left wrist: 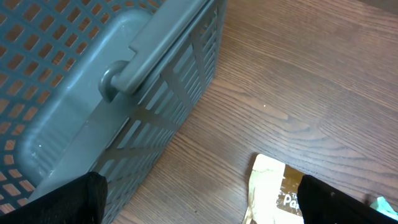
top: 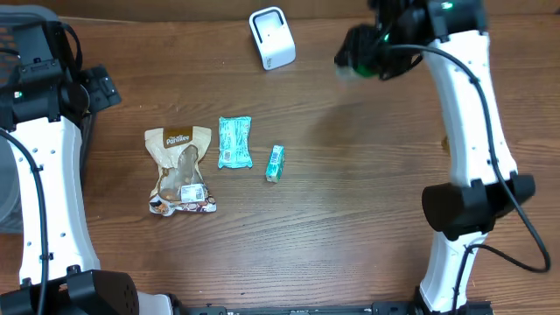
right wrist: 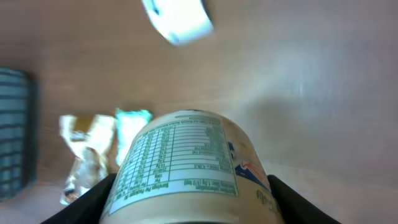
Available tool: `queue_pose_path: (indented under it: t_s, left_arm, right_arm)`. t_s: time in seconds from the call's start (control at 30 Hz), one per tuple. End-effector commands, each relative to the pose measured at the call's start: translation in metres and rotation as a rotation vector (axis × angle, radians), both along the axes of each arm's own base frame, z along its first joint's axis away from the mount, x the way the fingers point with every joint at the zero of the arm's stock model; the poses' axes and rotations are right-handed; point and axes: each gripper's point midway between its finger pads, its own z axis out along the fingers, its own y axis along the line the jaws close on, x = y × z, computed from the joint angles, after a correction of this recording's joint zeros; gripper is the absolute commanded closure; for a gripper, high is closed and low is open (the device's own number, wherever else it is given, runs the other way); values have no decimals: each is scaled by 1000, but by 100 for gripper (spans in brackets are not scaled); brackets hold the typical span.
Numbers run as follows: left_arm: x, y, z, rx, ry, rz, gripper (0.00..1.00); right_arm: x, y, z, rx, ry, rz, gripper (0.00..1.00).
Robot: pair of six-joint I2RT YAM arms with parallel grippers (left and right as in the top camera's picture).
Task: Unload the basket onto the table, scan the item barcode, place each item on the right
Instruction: 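Carry the green-lidded jar up to the white scanner with the right gripper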
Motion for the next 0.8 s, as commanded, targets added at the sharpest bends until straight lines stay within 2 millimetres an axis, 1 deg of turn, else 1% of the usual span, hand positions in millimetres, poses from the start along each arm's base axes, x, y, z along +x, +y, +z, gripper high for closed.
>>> queue_pose_path:
  t_s: [0.0,0.03,0.07,0.1,0.13,0.17,0.2,0.23,0.27,0.3,0.33,0.4,0.43,0.47,0.53,0.57,0.67,0.77]
  left_arm:
    - [1,3,4,4,-11,3,1]
    - [1,3,4,4,-11,3,0]
    - [1,3,4,4,-11,3,0]
    - [1,3,4,4,-11,3,1]
    - [1,3,4,4,-11,3,0]
    - [1,3,4,4,-11,3,1]
    - [1,3,4,4,-11,3,1]
    - [1,3,4,4,-11,3,0]
    - [1,3,4,4,-11,3,0]
    - [1,3,4,4,-11,3,0]
    - [1,3,4,4,-11,3,0]
    - [1,3,4,4,-11,3,1]
    - [1,3,4,4,-11,3,1]
    - [1,3,4,4,-11,3,0]
    - [1,3,4,4,-11,3,0]
    - [1,3,4,4,-11,3,0]
    - [1,3,4,4,-11,3,0]
    - [1,3,4,4,-11,3,0]
  right_arm:
    - [-2,18,42,-18,-170,95,75]
    - [1,22,44,-17,-189,99,75]
    - [9,29,47,-12,-230,106,75]
    - [14,32,48,-11,-250,108,74]
    - [32,39,51,-14,-320,101,73]
    - [39,41,52,-17,-345,96,72]
    - [52,45,53,-17,-391,88,72]
    - [56,47,52,-14,-406,86,72]
    - [74,53,50,3,-464,84,72]
    - [81,55,48,7,-483,83,72]
    - [93,59,44,15,-516,79,72]
    - [112,64,32,25,-559,75,70]
    - [119,67,22,28,-569,74,69]
    - [130,71,8,33,-586,74,68]
    - [140,75,-9,38,-605,74,68]
    - [150,79,-25,44,-626,73,69]
    - [166,87,-53,56,-662,75,69]
    - [178,98,-74,67,-688,83,70]
